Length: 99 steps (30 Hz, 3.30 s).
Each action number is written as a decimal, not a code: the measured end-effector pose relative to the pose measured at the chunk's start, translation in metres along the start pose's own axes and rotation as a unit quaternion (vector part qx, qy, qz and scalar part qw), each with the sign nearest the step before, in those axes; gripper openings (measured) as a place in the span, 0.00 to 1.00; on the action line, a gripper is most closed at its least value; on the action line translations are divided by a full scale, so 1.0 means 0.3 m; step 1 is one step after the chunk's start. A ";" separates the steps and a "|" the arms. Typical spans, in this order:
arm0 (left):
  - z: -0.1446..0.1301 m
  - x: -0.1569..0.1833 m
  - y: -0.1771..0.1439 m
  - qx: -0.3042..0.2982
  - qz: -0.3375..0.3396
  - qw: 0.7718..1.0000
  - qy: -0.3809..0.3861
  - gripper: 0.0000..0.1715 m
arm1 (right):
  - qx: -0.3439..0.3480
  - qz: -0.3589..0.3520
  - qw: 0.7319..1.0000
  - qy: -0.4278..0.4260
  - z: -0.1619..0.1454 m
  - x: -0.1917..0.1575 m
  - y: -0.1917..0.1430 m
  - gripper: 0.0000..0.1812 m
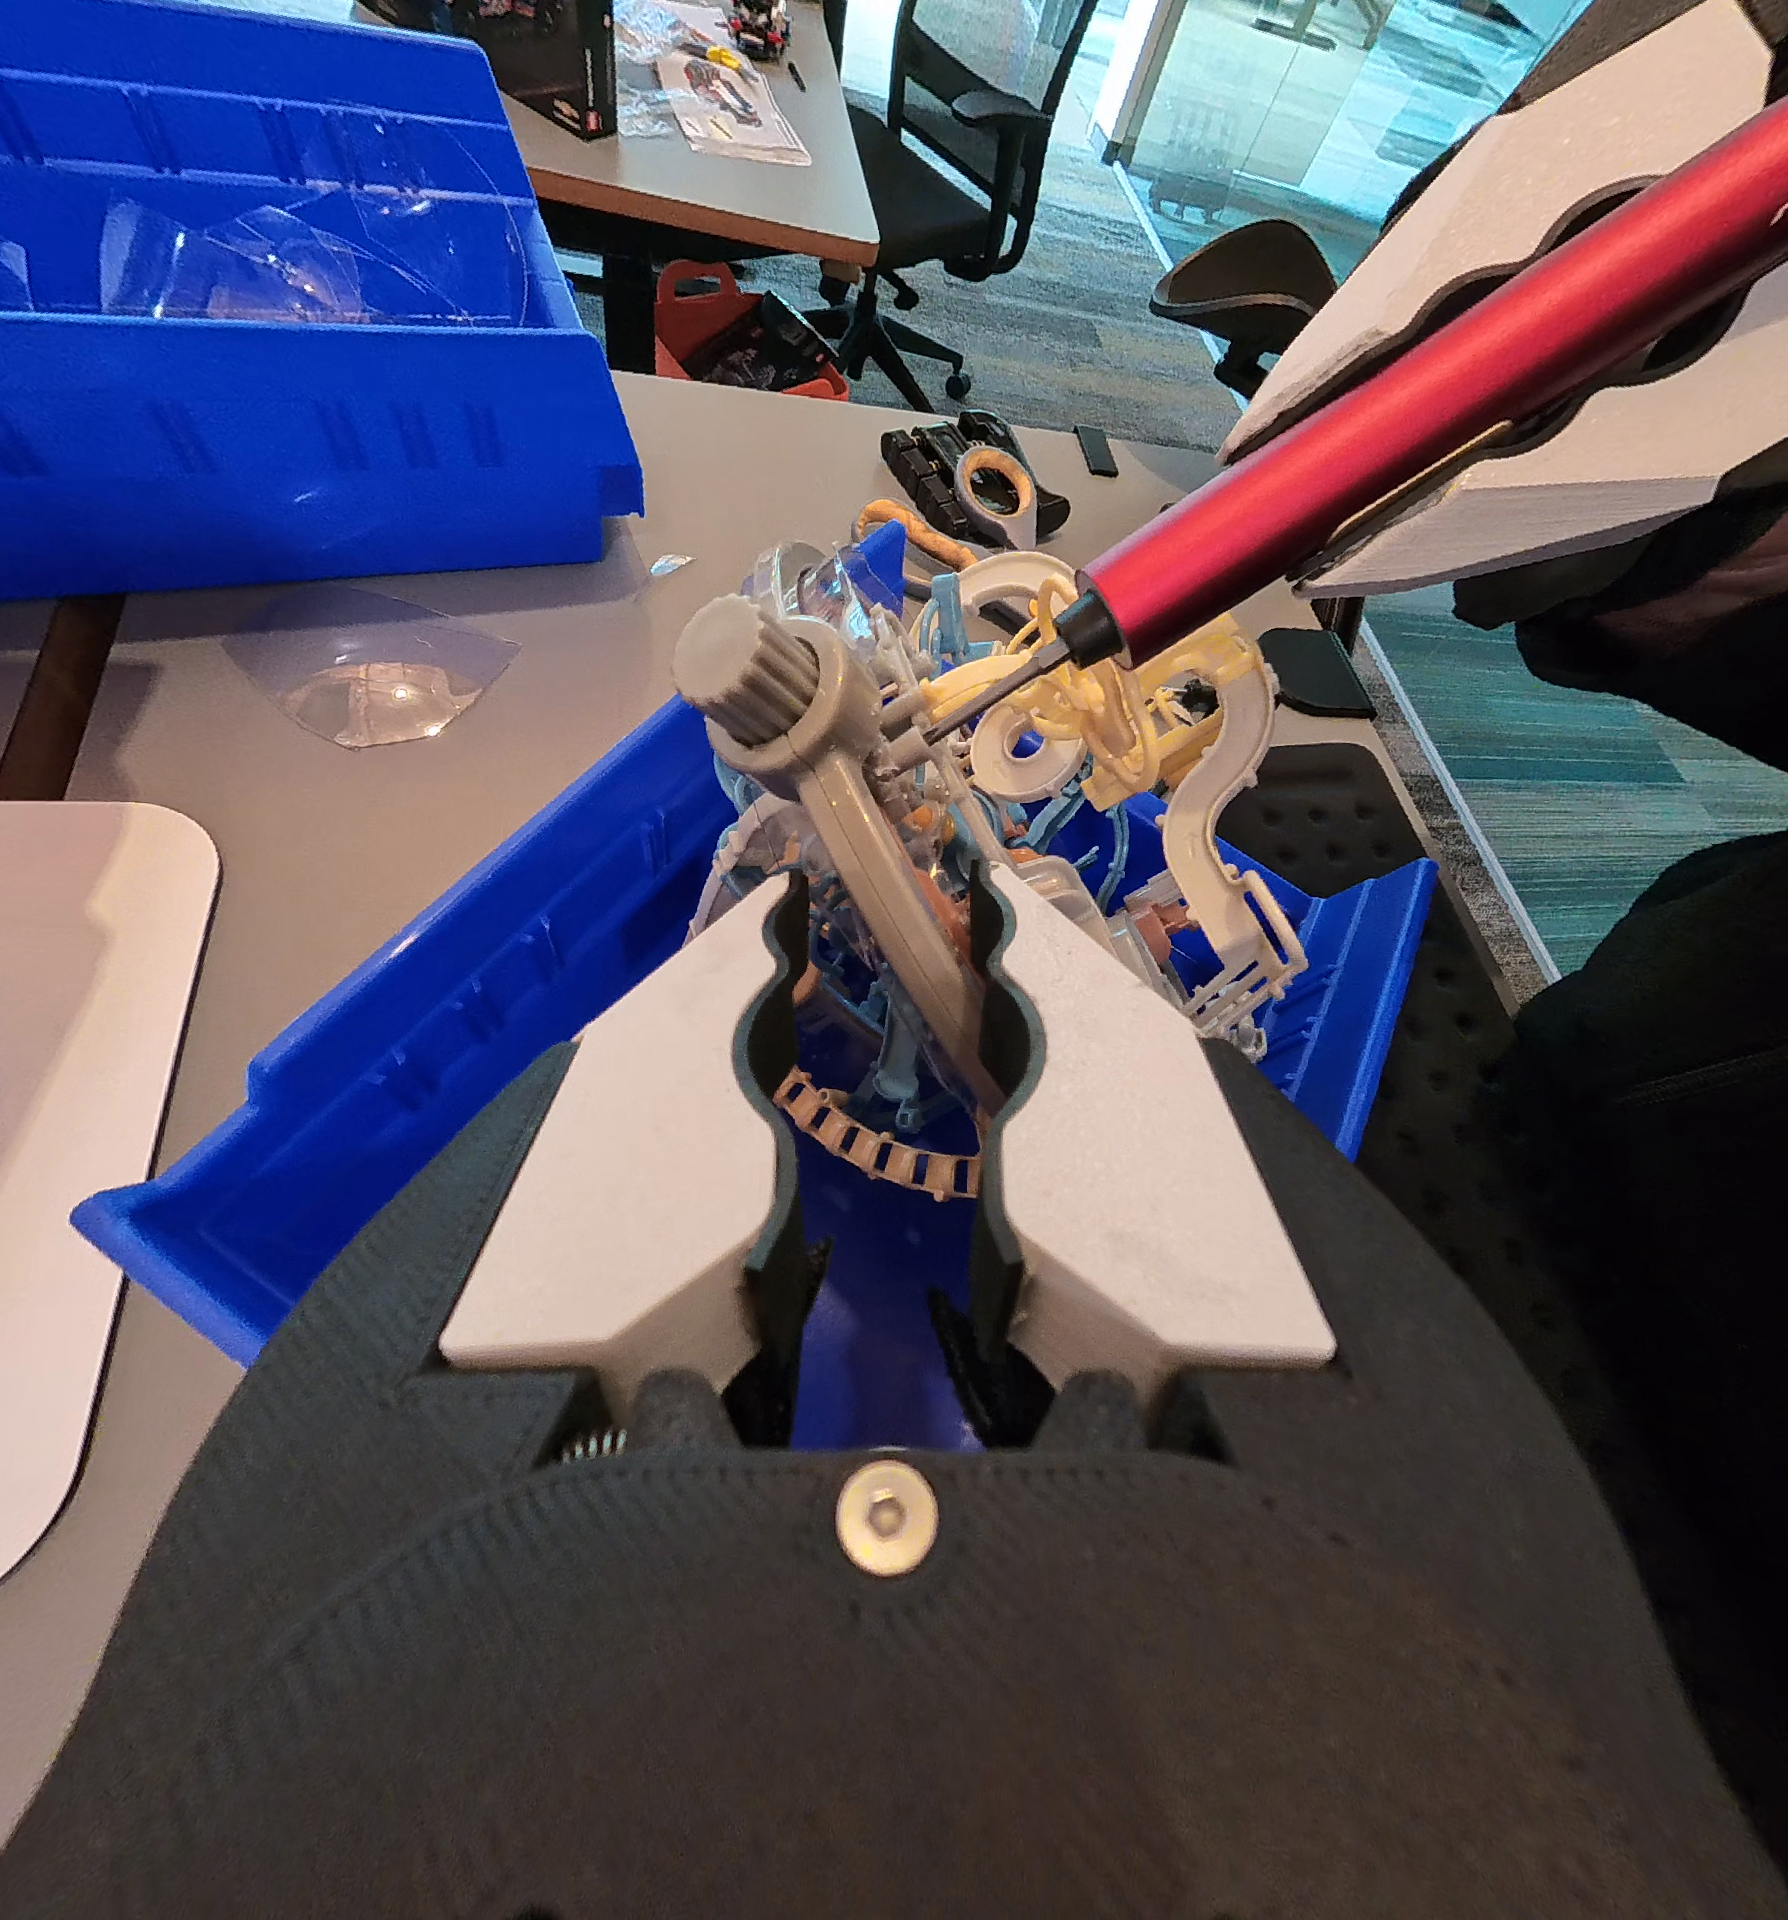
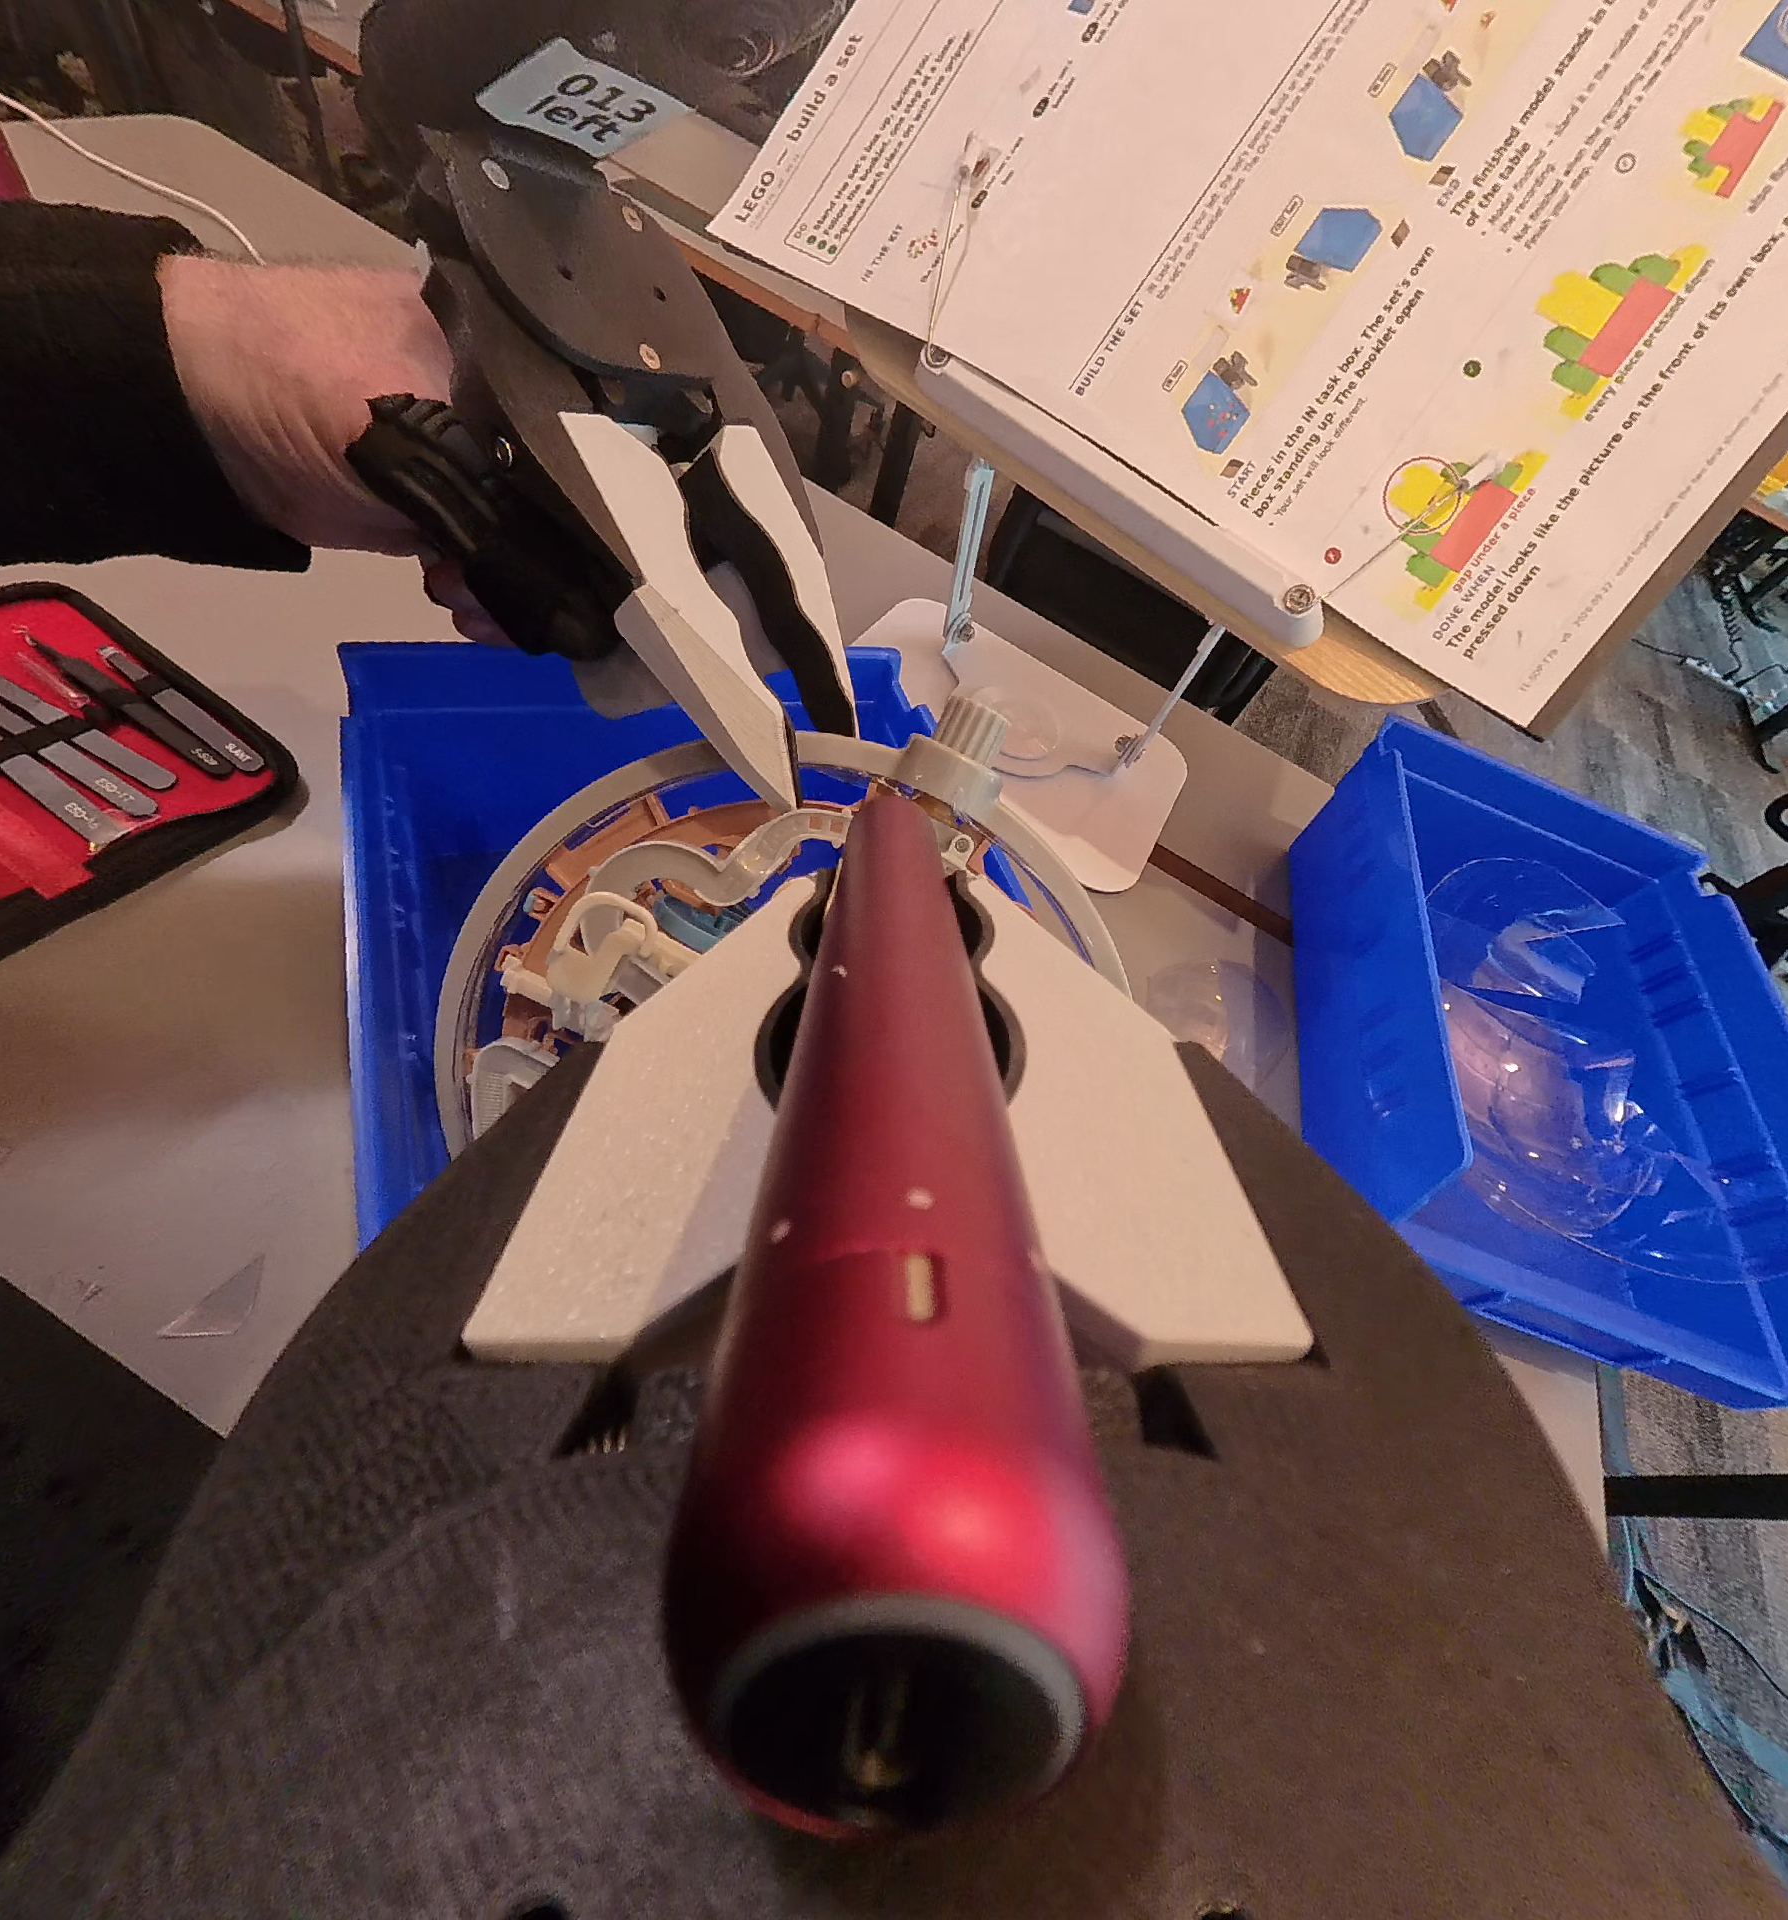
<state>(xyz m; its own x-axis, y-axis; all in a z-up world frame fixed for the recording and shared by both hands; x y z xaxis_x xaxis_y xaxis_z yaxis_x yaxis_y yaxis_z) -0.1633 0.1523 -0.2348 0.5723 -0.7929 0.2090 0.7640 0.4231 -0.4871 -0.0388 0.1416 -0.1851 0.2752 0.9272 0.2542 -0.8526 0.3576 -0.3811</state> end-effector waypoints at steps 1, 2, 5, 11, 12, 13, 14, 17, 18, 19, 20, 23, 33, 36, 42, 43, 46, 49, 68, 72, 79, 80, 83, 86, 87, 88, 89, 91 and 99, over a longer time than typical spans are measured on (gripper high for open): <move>0.001 0.001 0.000 0.002 0.002 1.000 0.000 0.17 | 0.000 -0.001 1.000 0.000 0.001 0.001 0.000 0.11; 0.001 0.001 0.001 0.002 0.004 1.000 0.000 0.16 | 0.000 -0.003 1.000 0.000 0.001 0.001 0.000 0.11; 0.010 0.001 -0.005 0.013 0.009 1.000 0.003 0.12 | -0.002 -0.011 1.000 -0.012 -0.002 -0.005 0.006 0.11; 0.007 0.002 -0.003 0.009 0.007 1.000 0.002 0.12 | 0.003 -0.007 1.000 -0.004 -0.003 -0.003 0.005 0.11; 0.007 0.002 -0.002 0.008 0.008 1.000 0.003 0.12 | 0.002 -0.006 1.000 -0.002 -0.004 -0.003 0.004 0.11; 0.007 0.002 -0.003 0.009 0.006 1.000 0.002 0.12 | 0.003 -0.006 1.000 -0.001 -0.005 -0.002 0.004 0.11; 0.007 0.002 -0.002 0.009 0.007 1.000 0.002 0.12 | 0.003 -0.006 1.000 0.001 -0.005 -0.001 0.004 0.11; 0.007 0.002 -0.002 0.007 0.009 1.000 0.004 0.12 | 0.006 -0.003 1.000 0.007 -0.007 -0.004 0.003 0.11; 0.007 0.003 -0.002 0.007 0.008 1.000 0.004 0.12 | 0.009 -0.002 1.000 0.011 -0.006 -0.004 0.002 0.11; 0.008 0.005 -0.001 0.006 0.007 1.000 0.004 0.12 | 0.011 -0.001 1.000 0.015 -0.006 -0.003 0.001 0.11; 0.008 0.004 0.000 0.005 0.009 1.000 0.005 0.12 | 0.011 0.001 1.000 0.018 -0.007 -0.003 0.002 0.11; 0.009 0.004 0.001 0.005 0.008 1.000 0.005 0.12 | 0.010 0.003 1.000 0.025 -0.007 -0.003 0.001 0.12; 0.012 0.010 0.008 0.005 0.006 1.000 0.007 0.12 | 0.020 0.002 0.998 0.051 -0.009 0.003 -0.008 0.11; 0.012 0.011 0.011 0.004 0.008 1.000 0.010 0.12 | 0.019 -0.004 0.999 0.047 -0.012 0.002 -0.009 0.11; 0.022 0.005 0.000 0.006 0.021 0.999 0.024 0.13 | 0.018 -0.002 0.999 0.038 -0.018 -0.002 -0.006 0.11; 0.032 0.006 -0.007 0.011 0.026 0.999 0.030 0.15 | 0.018 0.000 0.999 0.038 -0.019 -0.002 -0.004 0.11; 0.064 0.012 -0.013 0.003 0.053 0.996 0.077 0.20 | 0.015 0.002 0.999 0.031 -0.016 -0.002 0.000 0.11; 0.111 0.084 0.013 -0.009 0.040 0.984 0.172 0.23 | 0.010 0.007 1.000 0.020 -0.012 -0.002 0.004 0.11; 0.141 0.147 0.124 -0.017 0.026 0.956 0.293 0.15 | 0.020 0.030 0.999 0.020 0.001 0.005 0.012 0.12; 0.140 0.146 0.124 -0.010 0.036 0.956 0.291 0.15 | 0.019 0.024 0.999 0.022 -0.003 0.006 0.018 0.11; 0.138 0.146 0.122 -0.006 0.040 0.956 0.290 0.15 | 0.018 0.025 0.999 0.024 -0.003 0.005 0.019 0.11; 0.139 0.146 0.123 -0.005 0.040 0.957 0.288 0.15 | 0.017 0.024 0.999 0.021 -0.003 0.005 0.019 0.11; 0.140 0.146 0.124 -0.004 0.039 0.957 0.288 0.15 | 0.016 0.024 0.999 0.015 -0.005 0.007 0.018 0.11; 0.140 0.145 0.125 -0.003 0.040 0.957 0.288 0.15 | 0.017 0.023 1.000 0.012 -0.006 0.008 0.019 0.11; 0.140 0.145 0.125 -0.004 0.040 0.957 0.288 0.15 | 0.018 0.023 1.000 0.012 -0.006 0.008 0.019 0.11; 0.140 0.144 0.124 -0.004 0.039 0.957 0.287 0.15 | 0.019 0.025 0.999 0.013 -0.006 0.008 0.020 0.11; 0.140 0.144 0.124 -0.004 0.039 0.957 0.288 0.15 | 0.020 0.025 0.999 0.015 -0.006 0.008 0.020 0.11; 0.139 0.143 0.124 -0.005 0.037 0.957 0.288 0.15 | 0.020 0.026 0.999 0.015 -0.007 0.008 0.021 0.11; 0.143 0.135 0.122 -0.010 0.016 0.964 0.264 0.15 | 0.016 0.026 0.999 0.017 -0.006 0.014 0.026 0.11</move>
<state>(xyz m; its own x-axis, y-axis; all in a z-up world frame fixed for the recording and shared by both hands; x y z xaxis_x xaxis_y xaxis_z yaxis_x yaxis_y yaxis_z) -0.0993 0.1546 -0.2079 0.3602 -0.8944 -0.2652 0.7395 0.4470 -0.5033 -0.0434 0.1484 -0.1886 0.2451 0.9476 0.2048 -0.8798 0.3062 -0.3636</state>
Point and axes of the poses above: each gripper's, where its closed fingertips meet, y out along the fingers, z out of its top, x = y × z across the jaws, the point moved 4 cm from there along -y, back along the fingers, and after that the axes turned 1 degree about y, right-handed, at the moved point
